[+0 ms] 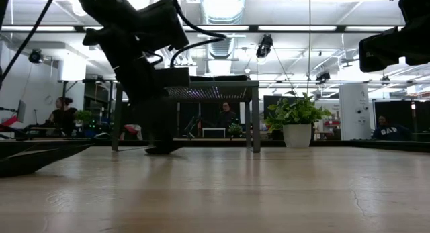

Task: Pick & Place Mini shaped plates
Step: Put the black drop-shaped plate on the shelf

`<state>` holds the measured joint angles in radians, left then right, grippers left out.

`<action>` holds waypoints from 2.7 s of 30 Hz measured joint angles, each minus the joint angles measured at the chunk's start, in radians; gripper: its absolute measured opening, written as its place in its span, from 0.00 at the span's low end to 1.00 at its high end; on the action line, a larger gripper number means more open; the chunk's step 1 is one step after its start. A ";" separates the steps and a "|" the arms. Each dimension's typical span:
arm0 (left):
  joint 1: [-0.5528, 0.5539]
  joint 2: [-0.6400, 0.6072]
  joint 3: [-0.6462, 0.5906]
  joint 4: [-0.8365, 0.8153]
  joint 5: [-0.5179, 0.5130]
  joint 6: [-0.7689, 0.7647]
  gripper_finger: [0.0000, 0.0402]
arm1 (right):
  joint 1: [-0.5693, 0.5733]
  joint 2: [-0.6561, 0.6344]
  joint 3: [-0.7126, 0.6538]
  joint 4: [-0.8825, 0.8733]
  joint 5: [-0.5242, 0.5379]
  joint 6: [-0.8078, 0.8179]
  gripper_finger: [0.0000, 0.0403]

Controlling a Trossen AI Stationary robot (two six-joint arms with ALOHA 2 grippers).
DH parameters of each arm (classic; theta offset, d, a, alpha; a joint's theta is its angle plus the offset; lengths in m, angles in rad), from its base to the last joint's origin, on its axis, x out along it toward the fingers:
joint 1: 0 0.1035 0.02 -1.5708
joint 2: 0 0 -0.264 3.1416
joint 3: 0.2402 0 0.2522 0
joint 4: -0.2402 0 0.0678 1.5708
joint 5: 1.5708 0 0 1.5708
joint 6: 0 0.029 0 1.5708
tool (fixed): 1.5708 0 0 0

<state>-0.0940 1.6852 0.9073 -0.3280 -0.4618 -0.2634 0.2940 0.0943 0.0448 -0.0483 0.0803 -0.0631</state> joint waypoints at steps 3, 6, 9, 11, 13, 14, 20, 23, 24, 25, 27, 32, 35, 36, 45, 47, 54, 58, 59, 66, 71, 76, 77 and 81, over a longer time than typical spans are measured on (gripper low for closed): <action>-0.008 0.000 -0.004 0.000 0.000 0.027 0.28 | 0.000 0.000 0.000 0.000 0.000 0.000 0.16; -0.007 0.000 -0.018 0.002 -0.002 0.028 0.28 | 0.000 0.000 0.000 0.000 0.000 0.000 0.16; -0.006 0.001 -0.037 0.007 -0.002 0.029 0.28 | 0.000 0.000 0.000 0.000 0.000 0.000 0.16; -0.006 0.001 -0.047 0.005 -0.004 0.028 0.28 | 0.000 0.000 0.000 0.000 0.000 0.000 0.16; -0.006 0.001 -0.048 0.006 -0.010 0.027 0.28 | 0.000 0.000 0.000 0.000 0.000 0.000 0.16; -0.006 0.001 -0.048 0.009 -0.011 0.027 0.27 | 0.000 0.000 0.000 0.000 0.000 0.000 0.16; 0.001 0.001 -0.048 0.015 -0.025 0.046 0.19 | 0.000 0.000 0.000 0.000 0.000 0.000 0.16; 0.005 0.001 -0.048 0.016 -0.025 0.049 0.13 | 0.000 0.000 0.000 0.000 0.000 0.000 0.16; 0.006 0.001 -0.048 0.017 -0.024 0.054 0.11 | 0.000 0.000 0.000 0.000 0.000 0.000 0.16; 0.007 0.001 -0.048 0.017 -0.024 0.056 0.09 | 0.000 0.000 0.000 0.000 0.000 0.000 0.16; 0.007 0.001 -0.048 0.018 -0.022 0.057 0.04 | 0.000 0.000 0.000 0.000 0.000 0.000 0.16; 0.005 0.000 -0.047 0.018 0.026 0.052 0.00 | 0.000 0.000 0.000 0.000 0.000 0.000 0.16; -0.011 -0.003 -0.044 0.015 0.050 0.035 0.00 | 0.000 0.000 0.000 0.000 0.000 0.000 0.16; -0.020 -0.003 -0.042 0.015 0.057 0.029 0.00 | 0.000 0.000 0.000 0.000 0.000 0.000 0.16; -0.110 -0.006 0.016 -0.031 0.054 -0.004 0.00 | 0.000 0.000 0.000 0.000 0.000 0.000 0.16; -0.128 -0.009 0.039 -0.052 0.043 -0.007 0.00 | 0.000 0.000 0.000 0.000 0.000 0.000 0.16; -0.174 -0.050 0.126 -0.242 0.004 -0.050 0.00 | 0.000 0.000 0.000 0.000 0.000 0.000 0.16; -0.205 -0.109 0.180 -0.342 -0.028 -0.072 0.00 | 0.000 0.000 0.000 0.000 0.000 0.000 0.16; -0.213 -0.126 0.196 -0.367 -0.037 -0.072 0.00 | 0.000 0.000 0.000 0.000 0.000 0.000 0.16; -0.204 -0.253 0.309 -0.577 -0.171 -0.072 0.00 | 0.000 0.000 0.000 0.000 0.000 0.000 0.16; -0.117 -0.323 0.332 -0.620 -0.229 0.007 0.00 | 0.000 0.000 0.000 0.000 0.000 0.000 0.16; 0.036 -0.354 0.332 -0.636 -0.181 0.099 0.00 | 0.000 0.000 0.000 0.000 0.000 0.000 0.16; 0.072 -0.355 0.332 -0.635 -0.158 0.120 0.00 | 0.000 0.000 0.000 0.000 0.000 0.000 0.16; 0.208 -0.354 0.331 -0.624 -0.087 0.184 0.00 | 0.000 0.000 0.000 0.000 0.000 0.000 0.16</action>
<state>0.1143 1.3317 1.2386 -0.9520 -0.5484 -0.0793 0.2939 0.0940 0.0448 -0.0483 0.0802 -0.0631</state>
